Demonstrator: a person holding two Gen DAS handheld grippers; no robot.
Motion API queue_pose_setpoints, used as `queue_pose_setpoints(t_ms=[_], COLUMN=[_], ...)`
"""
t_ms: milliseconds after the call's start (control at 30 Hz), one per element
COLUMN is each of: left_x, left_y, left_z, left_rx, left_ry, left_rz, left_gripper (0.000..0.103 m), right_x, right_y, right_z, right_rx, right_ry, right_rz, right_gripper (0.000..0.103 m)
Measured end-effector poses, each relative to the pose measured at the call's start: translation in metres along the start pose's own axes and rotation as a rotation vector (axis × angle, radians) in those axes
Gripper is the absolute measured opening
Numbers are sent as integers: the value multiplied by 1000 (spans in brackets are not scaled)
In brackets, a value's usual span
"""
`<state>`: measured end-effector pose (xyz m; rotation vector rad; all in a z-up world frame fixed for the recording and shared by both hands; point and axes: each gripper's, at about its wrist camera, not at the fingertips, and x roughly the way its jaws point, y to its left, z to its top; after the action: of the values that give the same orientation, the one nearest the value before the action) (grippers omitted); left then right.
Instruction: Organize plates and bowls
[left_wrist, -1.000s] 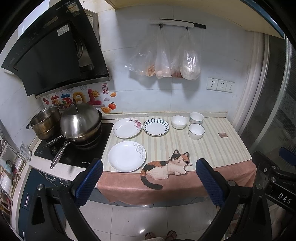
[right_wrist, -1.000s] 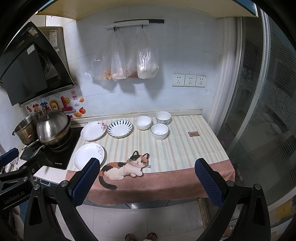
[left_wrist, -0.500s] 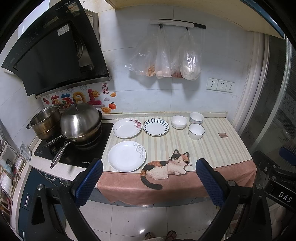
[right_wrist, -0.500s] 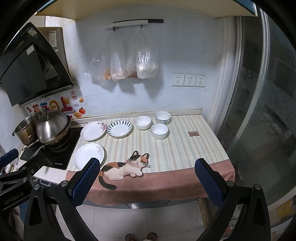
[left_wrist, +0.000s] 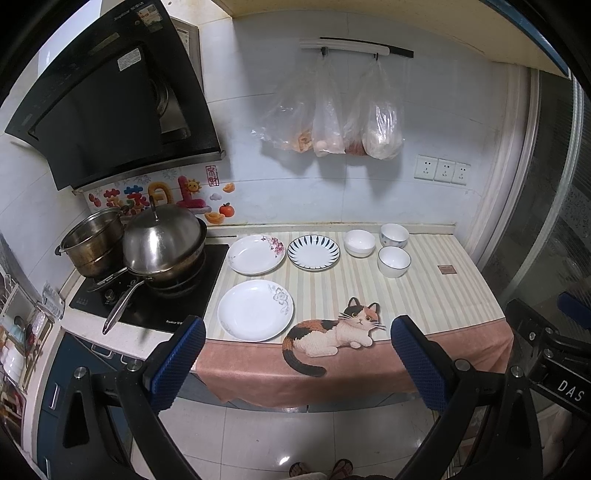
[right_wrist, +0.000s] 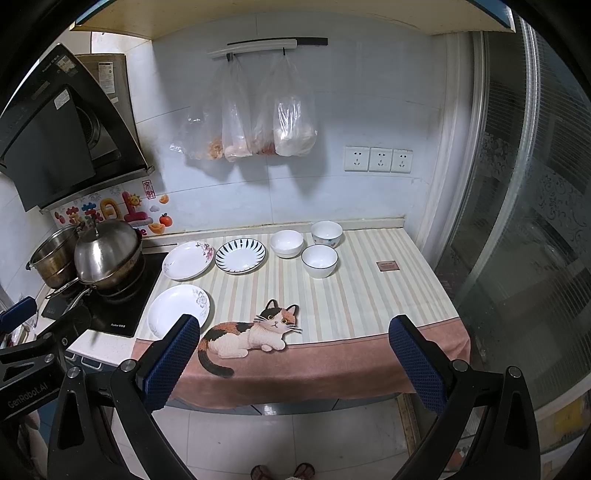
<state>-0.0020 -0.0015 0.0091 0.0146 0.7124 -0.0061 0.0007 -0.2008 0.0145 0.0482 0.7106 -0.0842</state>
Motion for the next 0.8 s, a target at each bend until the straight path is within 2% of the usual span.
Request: queue_pose_setpoints(t_ms=[800], left_x=[12], left_y=[-1], left_z=[6], left_rx=[18], left_ry=[-6], left_rz=[-12], left_gripper=[103], right_x=[3], right_y=[2], right_z=[4], right_rx=[20], right_ry=[-5], right_rz=[-12], right_gripper=[103])
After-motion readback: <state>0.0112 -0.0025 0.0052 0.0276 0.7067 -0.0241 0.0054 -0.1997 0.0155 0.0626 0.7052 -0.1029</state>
